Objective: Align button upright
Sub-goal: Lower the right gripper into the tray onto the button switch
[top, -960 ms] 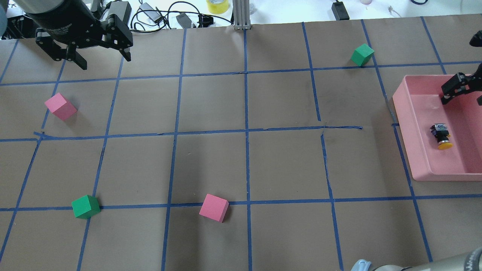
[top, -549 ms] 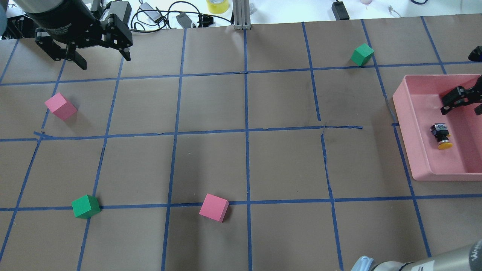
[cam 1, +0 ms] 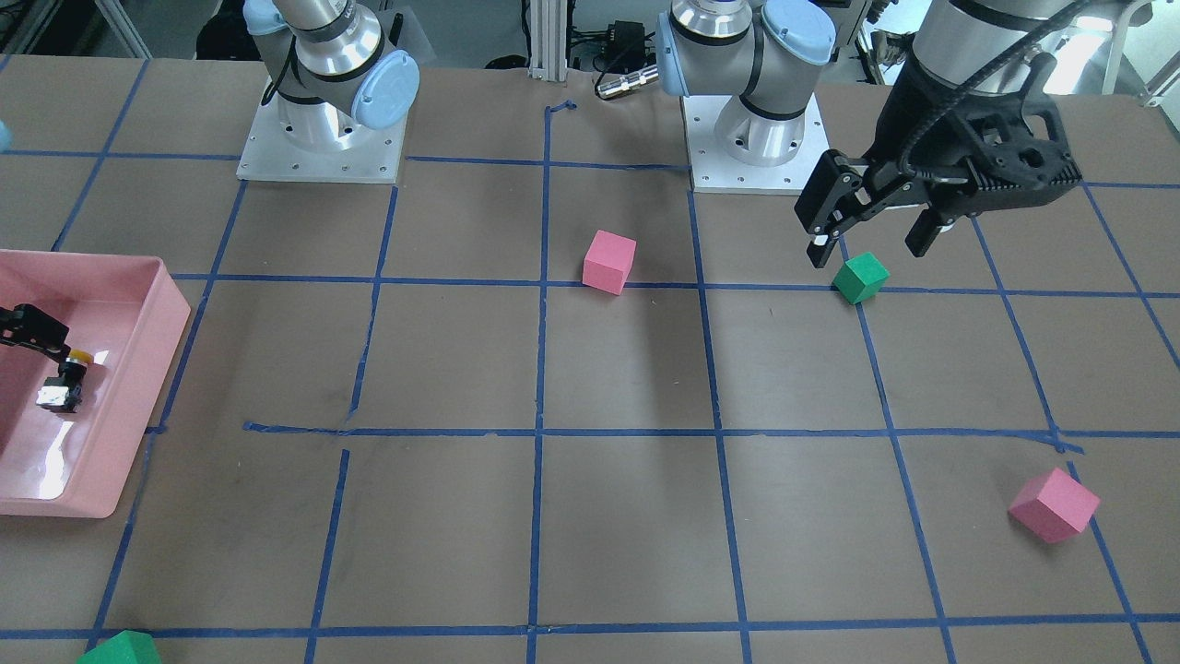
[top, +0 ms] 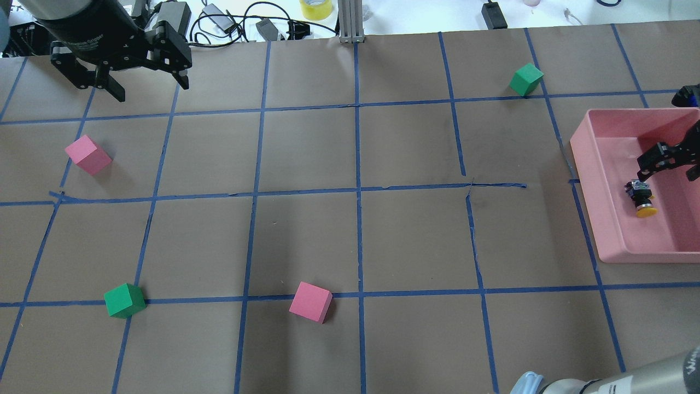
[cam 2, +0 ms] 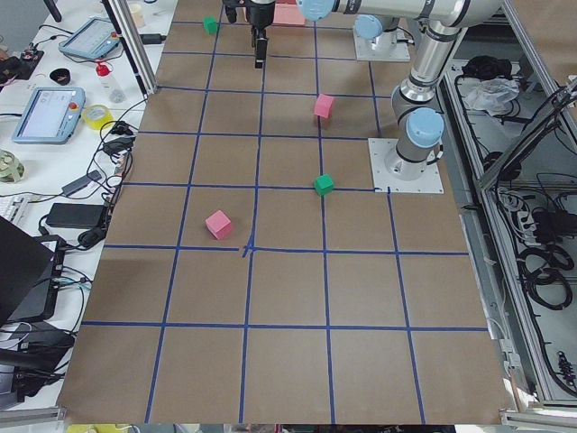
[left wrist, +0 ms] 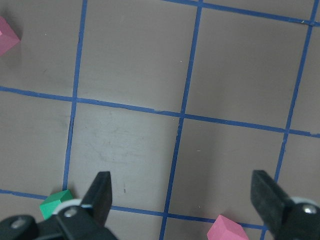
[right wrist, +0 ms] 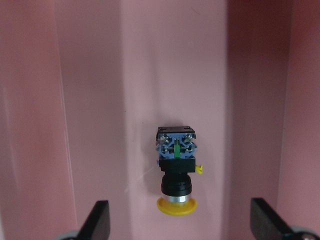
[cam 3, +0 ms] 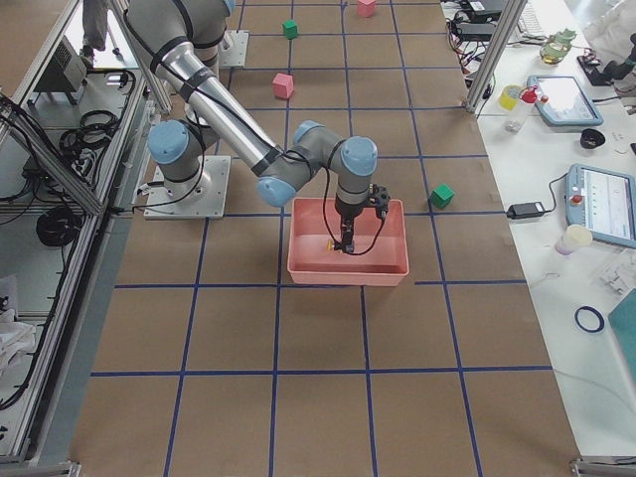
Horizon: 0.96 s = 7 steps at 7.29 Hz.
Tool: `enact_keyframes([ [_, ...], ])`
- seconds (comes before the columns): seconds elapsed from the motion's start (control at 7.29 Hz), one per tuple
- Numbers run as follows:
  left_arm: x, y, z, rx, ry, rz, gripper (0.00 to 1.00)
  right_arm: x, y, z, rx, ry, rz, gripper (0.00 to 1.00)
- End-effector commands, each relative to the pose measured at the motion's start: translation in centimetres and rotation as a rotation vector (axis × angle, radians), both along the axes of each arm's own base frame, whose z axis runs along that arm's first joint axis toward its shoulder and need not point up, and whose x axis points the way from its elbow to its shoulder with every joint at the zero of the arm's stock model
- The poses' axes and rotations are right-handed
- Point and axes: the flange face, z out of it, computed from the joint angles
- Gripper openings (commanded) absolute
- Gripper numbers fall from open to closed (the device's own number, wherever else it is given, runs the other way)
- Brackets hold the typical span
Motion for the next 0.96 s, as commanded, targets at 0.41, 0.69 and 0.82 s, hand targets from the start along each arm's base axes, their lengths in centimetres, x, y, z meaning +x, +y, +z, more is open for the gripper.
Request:
enact_keyframes([
  [0.41, -0.1, 0.2, 0.3, -0.006, 0.001, -0.003, 1.00, -1.0, -1.5, -4.4, -0.004, -0.017, -0.020, 1.00],
  [0.69, 0.0, 0.1, 0.2, -0.004, -0.001, -0.001, 1.00, -0.8, -1.5, -5.8, 0.010, -0.040, -0.049, 1.00],
  [0.82, 0.0, 0.1, 0.3, -0.007, -0.001, -0.001, 1.00, -0.9, -1.7, -6.2, 0.004, -0.043, -0.074, 1.00],
])
